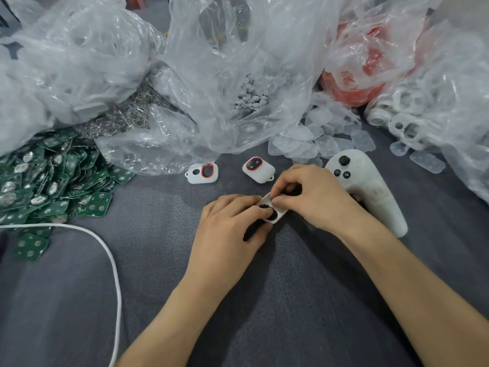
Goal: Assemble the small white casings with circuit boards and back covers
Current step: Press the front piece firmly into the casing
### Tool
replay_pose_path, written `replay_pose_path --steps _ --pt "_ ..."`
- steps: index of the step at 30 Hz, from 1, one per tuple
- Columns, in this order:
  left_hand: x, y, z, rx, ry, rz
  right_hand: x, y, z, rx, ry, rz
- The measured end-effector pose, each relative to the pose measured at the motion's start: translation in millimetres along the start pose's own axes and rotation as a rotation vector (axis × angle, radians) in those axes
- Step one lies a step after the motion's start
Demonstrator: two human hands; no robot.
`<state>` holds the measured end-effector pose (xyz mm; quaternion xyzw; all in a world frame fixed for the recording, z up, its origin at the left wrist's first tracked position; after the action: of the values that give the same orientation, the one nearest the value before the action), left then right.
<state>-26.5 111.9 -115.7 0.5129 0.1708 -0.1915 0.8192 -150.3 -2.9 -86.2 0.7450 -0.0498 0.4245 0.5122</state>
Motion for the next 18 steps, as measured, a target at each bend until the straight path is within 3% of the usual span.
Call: replay_pose_path --steps 11,18 --pt "-6.4 -1.6 -1.9 0.004 0.040 0.031 -2.6 -5.5 -0.1 -0.027 0.009 -0.024" --pt "-7.2 -1.9 -1.8 0.016 0.074 0.048 -5.5 -18.4 -2.4 -0.238 0.021 -0.029"
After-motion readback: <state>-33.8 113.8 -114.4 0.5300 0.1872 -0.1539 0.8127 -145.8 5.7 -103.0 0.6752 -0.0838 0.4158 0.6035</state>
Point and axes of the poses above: each hand's wrist, its own z-axis towards the middle knuckle, its own y-axis out of the back of the hand, x = y × z, the point moved 1 cm from there along z, towards the middle knuckle, and after that the axes turned 3 degrees about -y, right-handed, at the moved point
